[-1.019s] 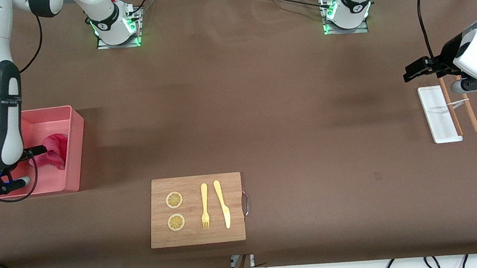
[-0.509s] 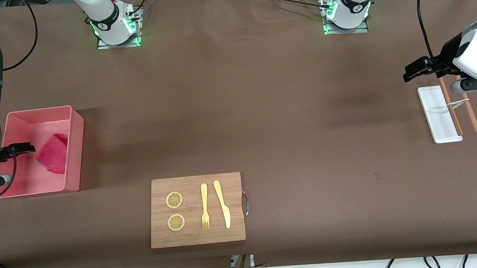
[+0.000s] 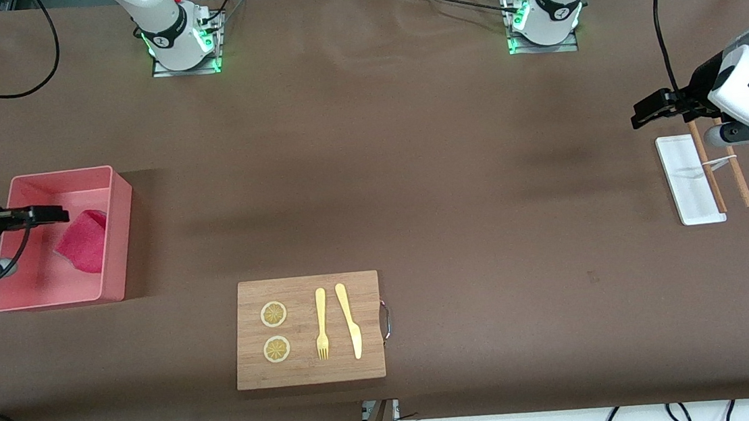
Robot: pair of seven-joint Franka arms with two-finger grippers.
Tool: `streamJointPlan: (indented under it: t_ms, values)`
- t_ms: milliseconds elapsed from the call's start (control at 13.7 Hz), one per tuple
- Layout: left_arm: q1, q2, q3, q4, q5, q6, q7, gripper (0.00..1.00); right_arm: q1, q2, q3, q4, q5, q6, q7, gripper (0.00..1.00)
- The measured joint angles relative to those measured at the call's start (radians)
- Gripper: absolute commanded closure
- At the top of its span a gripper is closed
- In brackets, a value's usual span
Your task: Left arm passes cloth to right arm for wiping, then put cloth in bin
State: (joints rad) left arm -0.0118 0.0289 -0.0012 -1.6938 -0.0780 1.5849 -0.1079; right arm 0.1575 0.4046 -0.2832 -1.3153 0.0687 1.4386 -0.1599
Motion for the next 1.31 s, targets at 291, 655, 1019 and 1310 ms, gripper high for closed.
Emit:
streamJointPlan:
  t_ms: [291, 655, 1019, 1310]
  values:
    - [0.000, -0.001, -0.014, 0.005, 0.053, 0.000, 0.000, 0.00, -0.068, -0.118, 0.146, -0.004, -0.018, -0.035, 0.086, 0.00]
    - [0.002, -0.007, -0.014, 0.006, 0.058, 0.000, 0.000, 0.00, -0.112, -0.199, 0.193, -0.005, -0.069, -0.034, 0.086, 0.00]
    - [0.002, -0.008, -0.014, 0.018, 0.058, 0.000, 0.000, 0.00, -0.177, -0.265, 0.230, -0.049, -0.071, -0.034, 0.095, 0.00]
    - [0.005, -0.007, -0.009, 0.036, 0.069, 0.002, 0.000, 0.00, -0.178, -0.270, 0.291, -0.071, -0.072, -0.034, 0.234, 0.00]
